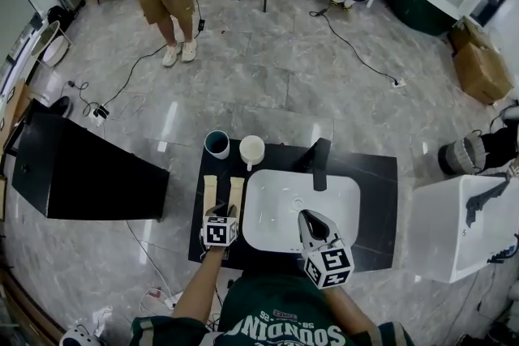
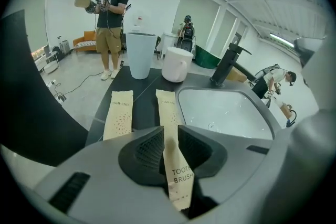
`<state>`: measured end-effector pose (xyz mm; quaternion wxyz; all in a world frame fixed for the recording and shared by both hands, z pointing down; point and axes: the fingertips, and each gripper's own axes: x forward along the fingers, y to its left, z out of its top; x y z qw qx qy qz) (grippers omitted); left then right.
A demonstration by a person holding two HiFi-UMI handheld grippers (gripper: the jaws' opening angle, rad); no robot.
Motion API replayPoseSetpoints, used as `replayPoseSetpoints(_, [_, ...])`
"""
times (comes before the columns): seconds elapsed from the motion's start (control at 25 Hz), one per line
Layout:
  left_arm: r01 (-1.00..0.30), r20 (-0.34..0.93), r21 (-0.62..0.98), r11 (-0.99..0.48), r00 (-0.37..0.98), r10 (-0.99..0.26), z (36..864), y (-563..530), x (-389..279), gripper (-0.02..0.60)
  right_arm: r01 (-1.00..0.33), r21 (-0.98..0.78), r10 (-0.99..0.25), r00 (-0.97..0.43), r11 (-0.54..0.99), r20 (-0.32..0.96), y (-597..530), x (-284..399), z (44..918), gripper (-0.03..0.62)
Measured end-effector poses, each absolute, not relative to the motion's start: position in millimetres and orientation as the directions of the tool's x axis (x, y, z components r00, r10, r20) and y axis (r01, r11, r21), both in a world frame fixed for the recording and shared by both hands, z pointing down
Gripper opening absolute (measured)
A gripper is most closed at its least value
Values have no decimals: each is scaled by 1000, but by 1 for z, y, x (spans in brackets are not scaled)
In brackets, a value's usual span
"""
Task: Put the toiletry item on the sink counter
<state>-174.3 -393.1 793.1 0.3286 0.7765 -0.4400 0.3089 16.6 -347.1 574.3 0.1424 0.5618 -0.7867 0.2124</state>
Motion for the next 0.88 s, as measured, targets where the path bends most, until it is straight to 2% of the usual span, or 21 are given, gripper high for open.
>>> replayPoseSetpoints(0.12, [-880,744,252,-402,442,-500,780,-391,-172,85,-943,-171,-826,-332,285,455,-350,15,571,43])
replayPoseSetpoints(0.24, [-855,698,295,-426,497,-515,758,-391,-161,11,-945,-156,-831,-327,287,450,-353,15,568,43])
replayPoseSetpoints(0.56, [-804,580,342,-486,588,-564,696,-400,-131,9,-942,-157,-843,-337,298,420,-362,11,562,43])
replayPoseSetpoints(0.88, [-746,466,297,-596,658,-592,631,-406,-102,9,-938,-172,-851,-345,301,396,-372,8,556,43])
